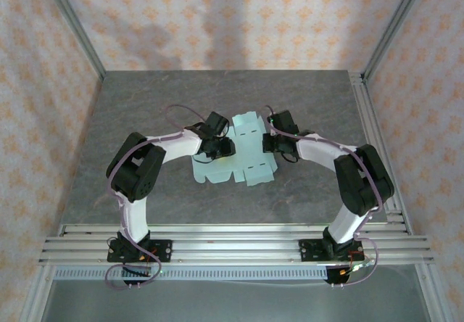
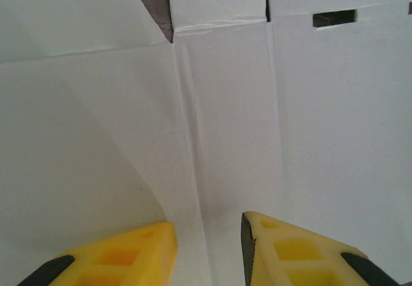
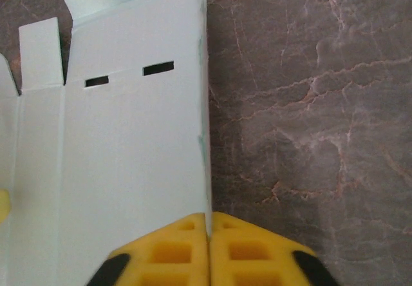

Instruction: Fold the paper box

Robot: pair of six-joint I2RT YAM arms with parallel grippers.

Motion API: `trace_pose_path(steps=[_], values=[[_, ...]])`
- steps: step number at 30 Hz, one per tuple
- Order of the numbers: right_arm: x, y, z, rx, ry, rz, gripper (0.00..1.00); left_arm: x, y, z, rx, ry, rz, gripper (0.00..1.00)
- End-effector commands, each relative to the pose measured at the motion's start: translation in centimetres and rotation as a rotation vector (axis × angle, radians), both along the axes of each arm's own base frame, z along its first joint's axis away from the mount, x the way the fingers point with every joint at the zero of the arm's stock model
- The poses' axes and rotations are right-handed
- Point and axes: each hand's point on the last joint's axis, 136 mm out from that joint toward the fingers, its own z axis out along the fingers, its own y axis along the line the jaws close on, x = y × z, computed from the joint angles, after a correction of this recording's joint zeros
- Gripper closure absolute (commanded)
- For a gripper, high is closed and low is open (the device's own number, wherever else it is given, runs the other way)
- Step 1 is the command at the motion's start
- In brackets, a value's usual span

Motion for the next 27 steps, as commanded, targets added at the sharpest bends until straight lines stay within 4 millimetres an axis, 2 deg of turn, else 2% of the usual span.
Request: trace_pose_path(steps=[1,6,7,9,14,20,23,27], values=[[0.1,-1.0,-0.1,-0.075,0.008,-0.001,1.0,-1.5,1.0,-2.5,0.067,0.061,0.002,0.65],[0.0,-2.1,-0.6,-0.178,0.006,-0.018,1.0,-1.0,0.4,-0.7,0.014,0.024,0.014,0.6],[0.0,-2.4,-0.6,-0.208,0.003,-0.024,1.0,-0.8,0.3,1.1,-0.009,-0.015,0.018,0.58],[-0.1,-2.9,-0.8,-0.278,-0.002,-0.028,1.0,-0.8,1.0,3.2,-0.006,-0.061,0.041,0.51],[0.0,-3.6,-1.0,-0.442,-0.016,-0.054,1.0,-1.4,5.8,6.7,0.041,-0.146,0.167,0.39],[0.1,-3.7,-1.3,-0.65,-0.049,-0.087,1.0,-2.4,11.2,8.0,0.087,-0.169,0.265,0.33],[0.4,-3.4,-1.1,-0.766,-0.093,-0.096,1.0,-2.7,12.5,8.3,0.092,-0.173,0.287,0.32],[0.7,-2.6,-0.5,-0.935,-0.154,-0.084,1.0,-2.8,13.1,8.5,0.095,-0.18,0.294,0.32]])
